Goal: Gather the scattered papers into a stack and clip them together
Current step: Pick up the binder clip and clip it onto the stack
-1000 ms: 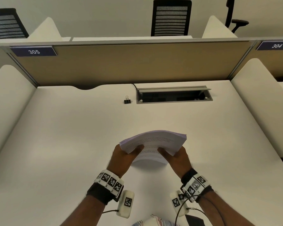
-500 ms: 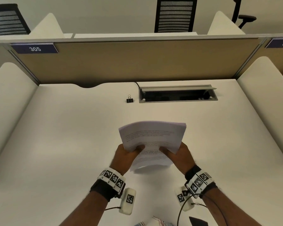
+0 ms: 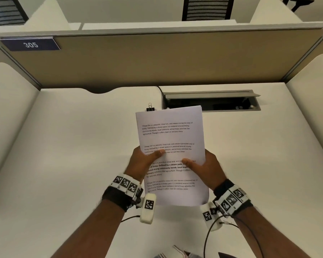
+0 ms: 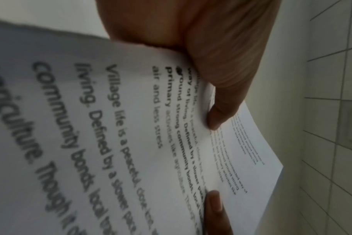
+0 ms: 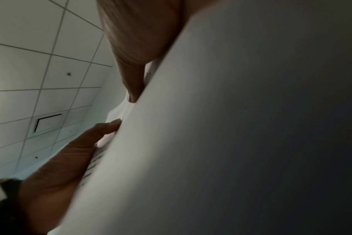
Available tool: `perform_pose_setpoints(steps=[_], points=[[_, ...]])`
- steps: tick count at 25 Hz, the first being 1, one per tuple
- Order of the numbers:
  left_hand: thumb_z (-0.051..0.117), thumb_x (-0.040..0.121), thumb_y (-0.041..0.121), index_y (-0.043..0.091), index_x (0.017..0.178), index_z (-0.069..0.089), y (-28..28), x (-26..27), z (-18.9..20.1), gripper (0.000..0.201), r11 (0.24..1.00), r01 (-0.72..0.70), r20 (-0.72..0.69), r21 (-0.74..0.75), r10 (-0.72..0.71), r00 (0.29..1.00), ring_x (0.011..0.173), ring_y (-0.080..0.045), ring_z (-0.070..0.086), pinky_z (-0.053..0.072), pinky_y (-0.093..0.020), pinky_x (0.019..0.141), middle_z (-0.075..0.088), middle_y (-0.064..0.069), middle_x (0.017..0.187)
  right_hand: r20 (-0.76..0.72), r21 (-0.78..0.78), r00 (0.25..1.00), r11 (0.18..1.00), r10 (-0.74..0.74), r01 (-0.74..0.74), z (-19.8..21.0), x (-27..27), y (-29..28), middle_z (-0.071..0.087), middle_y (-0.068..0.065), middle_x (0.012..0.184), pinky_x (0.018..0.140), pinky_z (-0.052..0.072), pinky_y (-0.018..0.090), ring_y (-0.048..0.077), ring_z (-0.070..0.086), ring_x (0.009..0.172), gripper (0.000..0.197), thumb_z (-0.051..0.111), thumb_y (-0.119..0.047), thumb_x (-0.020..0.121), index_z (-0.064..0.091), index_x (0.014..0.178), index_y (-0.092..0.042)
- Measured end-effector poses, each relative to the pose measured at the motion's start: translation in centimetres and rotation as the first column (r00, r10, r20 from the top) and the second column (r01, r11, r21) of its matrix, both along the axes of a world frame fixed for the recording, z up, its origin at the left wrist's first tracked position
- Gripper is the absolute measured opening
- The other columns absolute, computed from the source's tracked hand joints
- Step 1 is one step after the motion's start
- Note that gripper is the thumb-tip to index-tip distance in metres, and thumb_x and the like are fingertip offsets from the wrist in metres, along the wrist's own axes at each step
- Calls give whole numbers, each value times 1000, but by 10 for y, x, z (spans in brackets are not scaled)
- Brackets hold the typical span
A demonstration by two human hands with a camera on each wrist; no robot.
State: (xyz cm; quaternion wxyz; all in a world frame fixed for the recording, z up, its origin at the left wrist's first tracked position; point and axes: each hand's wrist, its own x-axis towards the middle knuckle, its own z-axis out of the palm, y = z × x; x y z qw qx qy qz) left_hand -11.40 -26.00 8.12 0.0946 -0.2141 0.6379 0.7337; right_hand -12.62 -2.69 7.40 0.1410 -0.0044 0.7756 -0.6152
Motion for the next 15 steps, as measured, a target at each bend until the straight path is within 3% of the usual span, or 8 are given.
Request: perform_pose_setpoints(steps=[3,6,8,11,13,15], points=[[87,78,25,17,112,70,-3,-18,-15,39,998,33,3,-56,-33,999,94,-31,77,61,-51,84,79,-7,105,44,-1,999,1000,-13,13,-12,-13,3,75,-10,99,63,55,13,-1,73,79,32,82,-24,83,68,110,-16],[82,77,46,19,119,65,-11,-43,-37,53,997,22,1,-75,-22,1000,102,-28,75,60,-48,87,77,-5,113,70,11,997,1000,-25,25,-27,-20,9,75,-12,98,62,54,12,-2,73,79,31,82,-25,82,68,110,-18],[73,81,53,19,117,63,-21,-66,-51,51,995,-17,33,-99,20,999,98,-27,74,59,-43,76,76,-5,112,95,27,995,999,-43,41,-38,-23,14,75,-11,98,61,54,12,-2,73,78,32,83,-26,82,68,110,-18],[59,98,38,21,103,63,-41,-109,-65,18,978,-26,21,-207,31,999,77,-17,67,45,-29,59,73,1,98,136,34,988,997,-70,66,-56,-29,23,76,-9,99,64,57,16,0,73,79,35,83,-27,80,69,110,-17],[61,97,27,22,97,63,-52,-137,-68,5,944,-2,-11,-329,-2,1000,76,-14,65,42,-25,60,70,4,94,164,27,982,995,-95,92,-64,-32,29,77,-7,101,70,61,23,5,75,84,39,84,-29,79,69,113,-18],[66,93,23,21,97,64,-60,-166,-77,5,879,44,-29,-475,-66,997,80,-12,63,45,-25,68,68,6,96,187,18,976,993,-114,112,-72,-38,33,77,-9,102,70,61,22,5,75,86,39,84,-28,79,69,114,-18]])
